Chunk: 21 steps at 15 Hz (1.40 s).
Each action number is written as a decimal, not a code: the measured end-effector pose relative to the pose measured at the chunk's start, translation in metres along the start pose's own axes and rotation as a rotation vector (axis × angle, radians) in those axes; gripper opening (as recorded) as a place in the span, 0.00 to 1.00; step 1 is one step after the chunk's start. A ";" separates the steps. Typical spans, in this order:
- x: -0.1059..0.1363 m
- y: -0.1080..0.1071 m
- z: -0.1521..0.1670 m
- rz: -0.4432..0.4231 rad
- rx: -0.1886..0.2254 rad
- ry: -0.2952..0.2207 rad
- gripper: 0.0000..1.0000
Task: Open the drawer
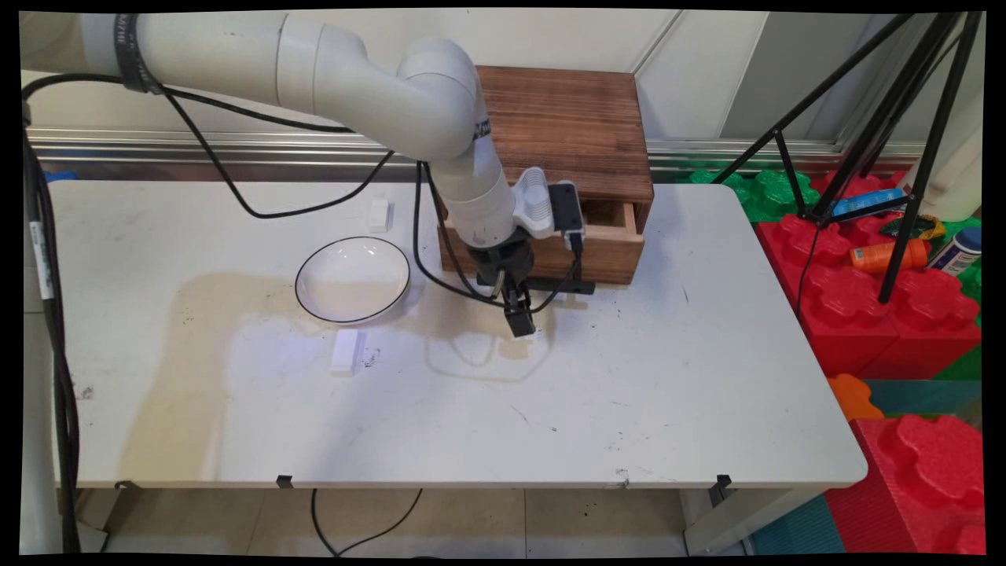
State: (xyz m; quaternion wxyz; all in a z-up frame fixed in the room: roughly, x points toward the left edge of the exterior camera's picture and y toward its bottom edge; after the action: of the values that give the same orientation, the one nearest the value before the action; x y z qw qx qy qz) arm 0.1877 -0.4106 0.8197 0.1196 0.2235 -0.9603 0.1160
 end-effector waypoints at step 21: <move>-0.024 0.100 -0.024 0.074 -0.116 -0.010 1.00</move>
State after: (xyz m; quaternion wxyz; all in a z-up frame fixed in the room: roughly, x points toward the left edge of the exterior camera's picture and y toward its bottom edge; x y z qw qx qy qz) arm 0.1671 -0.3065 0.8189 0.1231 0.1810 -0.9737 0.0633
